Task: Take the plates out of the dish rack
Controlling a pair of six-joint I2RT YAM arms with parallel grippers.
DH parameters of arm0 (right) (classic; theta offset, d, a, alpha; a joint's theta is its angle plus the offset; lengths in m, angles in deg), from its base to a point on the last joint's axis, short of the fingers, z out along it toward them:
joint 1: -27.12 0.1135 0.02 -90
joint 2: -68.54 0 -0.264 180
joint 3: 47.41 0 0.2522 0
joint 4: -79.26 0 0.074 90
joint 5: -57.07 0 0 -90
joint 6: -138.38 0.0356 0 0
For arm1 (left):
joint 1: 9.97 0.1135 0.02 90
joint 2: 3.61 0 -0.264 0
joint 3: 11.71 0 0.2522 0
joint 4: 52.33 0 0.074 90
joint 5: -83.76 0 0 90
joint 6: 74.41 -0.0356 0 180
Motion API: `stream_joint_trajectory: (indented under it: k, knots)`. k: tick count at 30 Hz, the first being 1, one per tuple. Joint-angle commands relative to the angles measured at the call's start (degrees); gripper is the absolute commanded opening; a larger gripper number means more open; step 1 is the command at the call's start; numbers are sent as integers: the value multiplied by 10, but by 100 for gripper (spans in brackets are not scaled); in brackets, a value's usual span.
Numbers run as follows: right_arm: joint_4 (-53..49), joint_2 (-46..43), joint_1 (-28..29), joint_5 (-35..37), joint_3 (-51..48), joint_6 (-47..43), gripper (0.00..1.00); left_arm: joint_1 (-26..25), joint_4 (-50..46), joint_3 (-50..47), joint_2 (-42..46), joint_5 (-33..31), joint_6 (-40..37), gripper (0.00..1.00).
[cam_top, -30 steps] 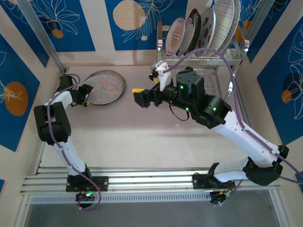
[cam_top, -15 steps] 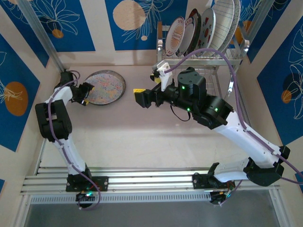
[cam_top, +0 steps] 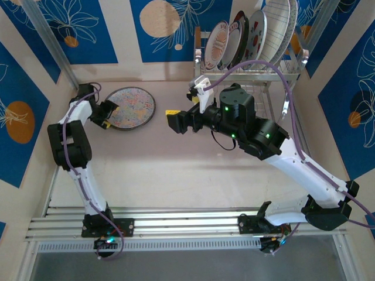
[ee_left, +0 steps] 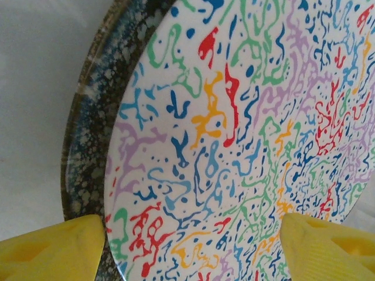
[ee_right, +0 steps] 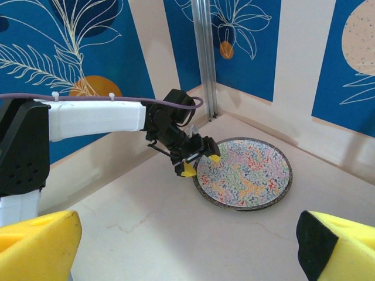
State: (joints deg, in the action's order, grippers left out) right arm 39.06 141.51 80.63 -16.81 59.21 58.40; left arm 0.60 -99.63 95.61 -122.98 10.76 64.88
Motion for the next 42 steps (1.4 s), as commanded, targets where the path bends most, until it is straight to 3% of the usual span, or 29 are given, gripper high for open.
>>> stream_joint_trajectory:
  k: [1, 5, 9, 12, 16, 23, 28, 36, 42]
  knots:
    - [3, -18, 1, 14, -4, 4, 95, -5, -29, 19, -5, -18, -11, 78]
    - [-3, -21, 2, 35, -1, -3, 95, -9, -29, 19, 9, -26, -12, 80]
    - [-52, -17, -13, 106, 44, -21, 95, -12, -26, 21, 42, -28, -4, 81]
    - [-110, -17, -60, 166, 95, -18, 90, -23, -17, 17, 78, -24, 5, 83]
    - [-181, -27, -186, 182, 156, 36, 83, -57, 13, 3, 138, -15, 29, 83]
    - [-216, -13, -402, 93, 222, 63, 81, -150, 109, -34, 234, -22, 75, 83]
    - [-219, 33, -595, -117, 264, 162, 77, -235, 181, -44, 286, -16, 55, 83]
    - [-140, 106, -693, -299, 269, 206, 69, -372, 329, -150, 409, -30, 17, 84]
    - [-114, 141, -726, -367, 280, 207, 63, -449, 371, -204, 477, -32, -1, 85]
